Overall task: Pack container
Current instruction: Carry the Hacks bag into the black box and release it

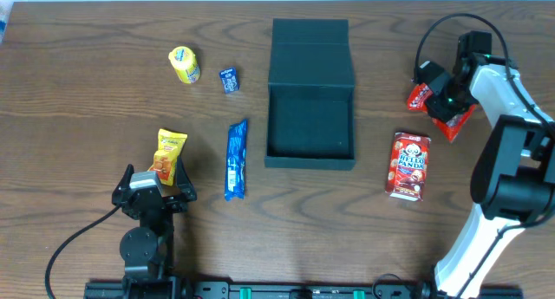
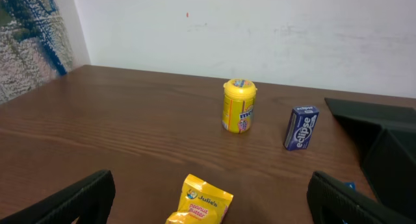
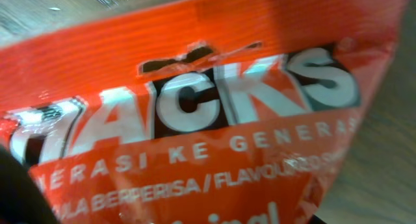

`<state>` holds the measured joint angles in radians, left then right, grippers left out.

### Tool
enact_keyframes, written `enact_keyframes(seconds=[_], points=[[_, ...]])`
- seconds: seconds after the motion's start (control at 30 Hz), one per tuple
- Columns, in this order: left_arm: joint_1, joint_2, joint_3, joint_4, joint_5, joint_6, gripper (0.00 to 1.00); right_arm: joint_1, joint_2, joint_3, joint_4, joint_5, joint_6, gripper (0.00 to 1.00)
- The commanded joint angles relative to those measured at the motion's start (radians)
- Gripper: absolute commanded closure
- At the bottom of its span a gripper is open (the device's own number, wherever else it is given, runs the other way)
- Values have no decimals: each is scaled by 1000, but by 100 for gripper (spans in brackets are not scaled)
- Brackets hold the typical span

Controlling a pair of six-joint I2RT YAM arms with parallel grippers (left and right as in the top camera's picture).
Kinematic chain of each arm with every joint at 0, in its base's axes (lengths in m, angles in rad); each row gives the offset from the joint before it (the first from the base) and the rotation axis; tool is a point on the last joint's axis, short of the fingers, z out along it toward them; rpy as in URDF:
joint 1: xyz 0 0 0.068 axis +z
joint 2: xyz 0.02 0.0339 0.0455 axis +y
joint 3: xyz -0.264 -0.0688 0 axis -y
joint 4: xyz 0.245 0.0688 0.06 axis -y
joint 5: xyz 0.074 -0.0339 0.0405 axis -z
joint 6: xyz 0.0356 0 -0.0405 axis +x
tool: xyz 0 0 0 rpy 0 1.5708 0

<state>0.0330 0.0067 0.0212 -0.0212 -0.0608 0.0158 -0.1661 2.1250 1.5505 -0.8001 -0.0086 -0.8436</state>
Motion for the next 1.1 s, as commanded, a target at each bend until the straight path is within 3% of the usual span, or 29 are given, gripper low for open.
enact_keyframes(seconds=[0.0,0.33,0.5,0.57,0.73,0.9,1.07], points=[[6,-2,-16,-46,-24,0,4,10,-89,-5,-5,-14,36,64],[6,-2,-16,-46,-24,0,5,11,-324,-5,-69,-16,250,76],[6,-2,-16,-46,-24,0,5,40,-473,-5,-145,-20,474,79],[6,-2,-16,-46,-24,0,4,71,-530,-5,-174,-20,588,86],[6,-2,-16,-46,-24,0,5,226,-649,-5,-233,-19,922,83],[6,-2,-16,-46,-24,0,5,438,-655,-5,-245,-18,1236,87],[6,-2,-16,-46,-24,0,5,589,-602,-5,-160,-18,1398,89]])
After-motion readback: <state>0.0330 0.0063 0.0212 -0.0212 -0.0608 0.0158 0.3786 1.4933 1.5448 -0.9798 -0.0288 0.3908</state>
